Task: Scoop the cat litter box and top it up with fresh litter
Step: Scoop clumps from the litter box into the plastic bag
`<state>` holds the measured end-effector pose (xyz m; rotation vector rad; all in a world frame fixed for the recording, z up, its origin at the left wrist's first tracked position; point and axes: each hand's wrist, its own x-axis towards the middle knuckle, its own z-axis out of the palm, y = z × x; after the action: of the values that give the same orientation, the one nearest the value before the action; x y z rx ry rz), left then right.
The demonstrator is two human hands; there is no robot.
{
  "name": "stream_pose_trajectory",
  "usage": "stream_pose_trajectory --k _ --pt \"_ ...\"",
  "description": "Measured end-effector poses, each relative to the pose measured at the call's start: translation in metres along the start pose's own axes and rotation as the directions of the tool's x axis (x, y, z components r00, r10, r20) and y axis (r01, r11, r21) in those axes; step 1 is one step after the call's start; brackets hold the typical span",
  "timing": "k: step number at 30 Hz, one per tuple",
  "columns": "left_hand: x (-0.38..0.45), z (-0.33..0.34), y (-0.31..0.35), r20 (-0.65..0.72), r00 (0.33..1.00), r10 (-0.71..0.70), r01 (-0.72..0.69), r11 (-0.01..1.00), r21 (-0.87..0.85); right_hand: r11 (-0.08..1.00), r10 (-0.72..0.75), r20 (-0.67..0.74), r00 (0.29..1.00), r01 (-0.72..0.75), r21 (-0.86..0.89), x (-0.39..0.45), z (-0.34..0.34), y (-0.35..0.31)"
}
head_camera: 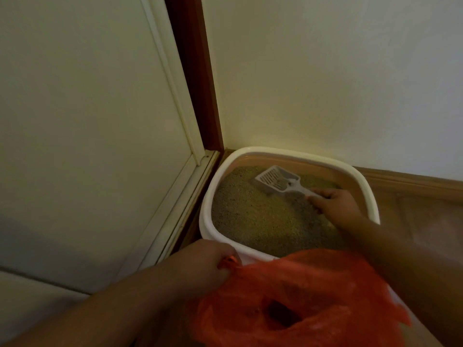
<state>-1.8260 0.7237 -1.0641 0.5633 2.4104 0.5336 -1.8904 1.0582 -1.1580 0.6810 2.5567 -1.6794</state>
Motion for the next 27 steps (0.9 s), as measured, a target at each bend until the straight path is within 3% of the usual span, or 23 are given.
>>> stream_pose_trajectory --k 6,11,19,23,27 --pt "-0.002 -0.003 0.009 -0.015 1.000 0.011 -0.011 0.999 -0.036 1.000 -0.026 0.069 0.997 0.025 0.017 -0.015 -0.054 -0.020" --pt "-0.004 -0.008 0.025 0.098 0.993 0.070 -0.064 0.996 -0.059 1.000 -0.012 0.146 0.989 0.012 0.005 -0.034 -0.072 -0.027" --pt "0.003 -0.009 0.043 -0.038 0.990 0.133 -0.134 0.991 -0.006 0.996 -0.083 0.239 0.967 0.073 0.049 -0.051 -0.096 -0.031" --pt "0.004 -0.016 0.045 -0.041 0.990 0.137 -0.130 0.980 0.149 0.991 -0.134 0.304 0.943 0.127 0.045 -0.053 -0.111 -0.039" --pt "0.005 -0.020 0.042 0.007 0.999 0.039 -0.039 0.966 0.255 0.982 -0.181 0.387 0.904 0.189 0.019 -0.056 -0.125 -0.051"
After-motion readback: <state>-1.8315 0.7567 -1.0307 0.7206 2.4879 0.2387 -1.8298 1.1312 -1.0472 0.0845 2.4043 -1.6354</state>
